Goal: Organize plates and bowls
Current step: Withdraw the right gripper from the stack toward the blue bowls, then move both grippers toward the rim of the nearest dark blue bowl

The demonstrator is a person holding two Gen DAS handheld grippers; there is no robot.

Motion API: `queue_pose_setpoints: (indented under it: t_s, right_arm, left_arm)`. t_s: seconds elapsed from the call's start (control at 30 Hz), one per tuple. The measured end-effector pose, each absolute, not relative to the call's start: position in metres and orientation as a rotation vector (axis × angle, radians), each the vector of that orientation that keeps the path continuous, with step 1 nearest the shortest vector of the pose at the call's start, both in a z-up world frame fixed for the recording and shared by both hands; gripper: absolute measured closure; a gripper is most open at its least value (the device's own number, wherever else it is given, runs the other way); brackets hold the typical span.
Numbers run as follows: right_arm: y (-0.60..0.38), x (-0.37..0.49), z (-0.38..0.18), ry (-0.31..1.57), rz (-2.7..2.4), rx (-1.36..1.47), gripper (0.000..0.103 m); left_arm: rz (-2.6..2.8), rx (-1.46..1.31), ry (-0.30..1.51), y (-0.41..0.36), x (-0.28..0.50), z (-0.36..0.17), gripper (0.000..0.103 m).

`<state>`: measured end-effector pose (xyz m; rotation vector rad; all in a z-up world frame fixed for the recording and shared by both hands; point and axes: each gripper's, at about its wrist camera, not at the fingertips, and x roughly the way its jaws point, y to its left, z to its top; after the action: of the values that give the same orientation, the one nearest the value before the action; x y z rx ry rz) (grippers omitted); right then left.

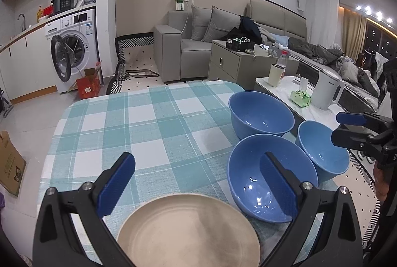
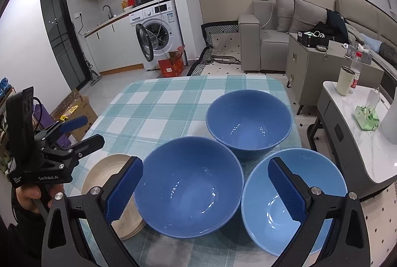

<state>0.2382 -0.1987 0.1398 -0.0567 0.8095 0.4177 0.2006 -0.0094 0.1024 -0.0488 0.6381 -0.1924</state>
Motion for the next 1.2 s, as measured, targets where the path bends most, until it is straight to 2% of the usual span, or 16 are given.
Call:
queue_pose_setpoints:
  t_s: [1.2]
  right_arm:
    - [-0.249,0.316,0.123,0.916,0.327,-0.013,0.001]
  left_arm:
    - [-0.281,0.034,0.766,-0.073,0.3,0.091,0.002]
